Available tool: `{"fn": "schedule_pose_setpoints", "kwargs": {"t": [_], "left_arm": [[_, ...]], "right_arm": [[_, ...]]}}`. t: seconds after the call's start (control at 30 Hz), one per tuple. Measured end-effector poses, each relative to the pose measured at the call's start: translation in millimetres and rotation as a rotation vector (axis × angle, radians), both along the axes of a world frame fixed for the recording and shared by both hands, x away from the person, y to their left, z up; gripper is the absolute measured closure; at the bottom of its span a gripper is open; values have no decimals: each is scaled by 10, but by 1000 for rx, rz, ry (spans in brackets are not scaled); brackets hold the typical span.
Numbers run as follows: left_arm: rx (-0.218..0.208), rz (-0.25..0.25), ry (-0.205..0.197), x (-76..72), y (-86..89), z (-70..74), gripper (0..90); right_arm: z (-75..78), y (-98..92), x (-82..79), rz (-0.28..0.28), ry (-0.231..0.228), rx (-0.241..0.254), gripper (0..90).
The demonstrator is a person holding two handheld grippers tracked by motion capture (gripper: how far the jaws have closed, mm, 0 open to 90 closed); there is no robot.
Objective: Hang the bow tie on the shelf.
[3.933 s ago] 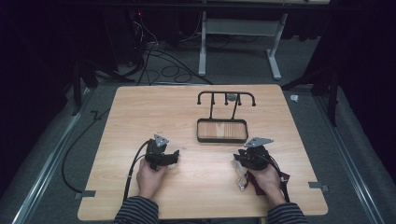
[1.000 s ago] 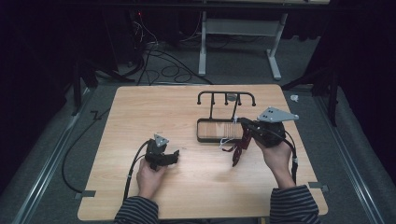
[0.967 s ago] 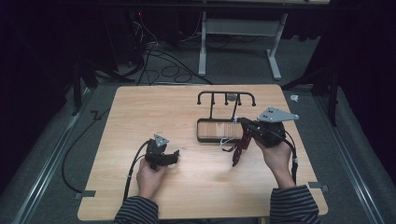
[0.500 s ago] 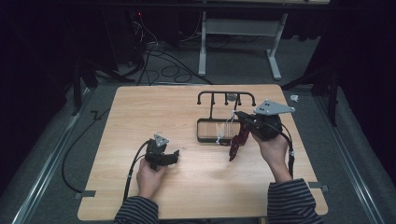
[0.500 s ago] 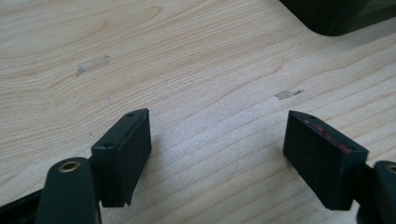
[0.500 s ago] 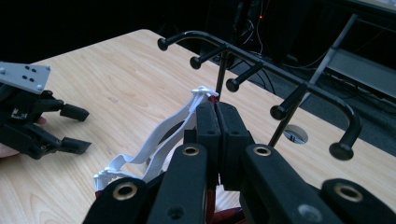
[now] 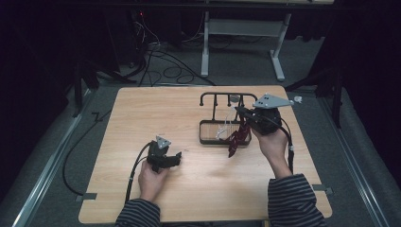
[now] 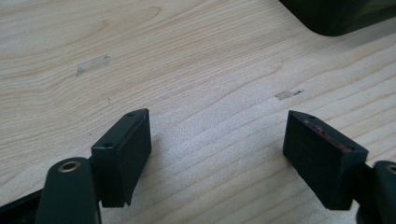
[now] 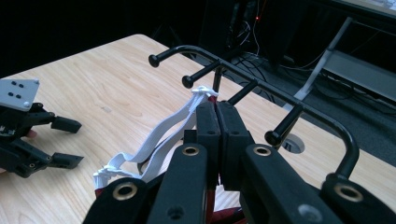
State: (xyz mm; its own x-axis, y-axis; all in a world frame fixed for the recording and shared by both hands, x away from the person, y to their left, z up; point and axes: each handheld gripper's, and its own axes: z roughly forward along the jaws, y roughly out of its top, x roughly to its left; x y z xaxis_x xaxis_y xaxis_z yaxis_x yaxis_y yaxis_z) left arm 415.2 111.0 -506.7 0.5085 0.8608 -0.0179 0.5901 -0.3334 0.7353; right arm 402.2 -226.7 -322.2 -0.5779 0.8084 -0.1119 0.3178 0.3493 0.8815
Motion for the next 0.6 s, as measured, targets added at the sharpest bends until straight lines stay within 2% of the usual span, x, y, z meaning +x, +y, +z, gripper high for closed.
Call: {"fn": "schedule_pose_setpoints", "kwargs": {"t": [0.17, 0.6], "left_arm": [[-1, -1, -1, 2, 0, 0, 240], [-4, -1, 0, 3, 2, -1, 239]], "right_arm": [[37, 31, 41, -5, 1, -6, 900], [63, 161, 296, -30, 12, -37, 900]]}}
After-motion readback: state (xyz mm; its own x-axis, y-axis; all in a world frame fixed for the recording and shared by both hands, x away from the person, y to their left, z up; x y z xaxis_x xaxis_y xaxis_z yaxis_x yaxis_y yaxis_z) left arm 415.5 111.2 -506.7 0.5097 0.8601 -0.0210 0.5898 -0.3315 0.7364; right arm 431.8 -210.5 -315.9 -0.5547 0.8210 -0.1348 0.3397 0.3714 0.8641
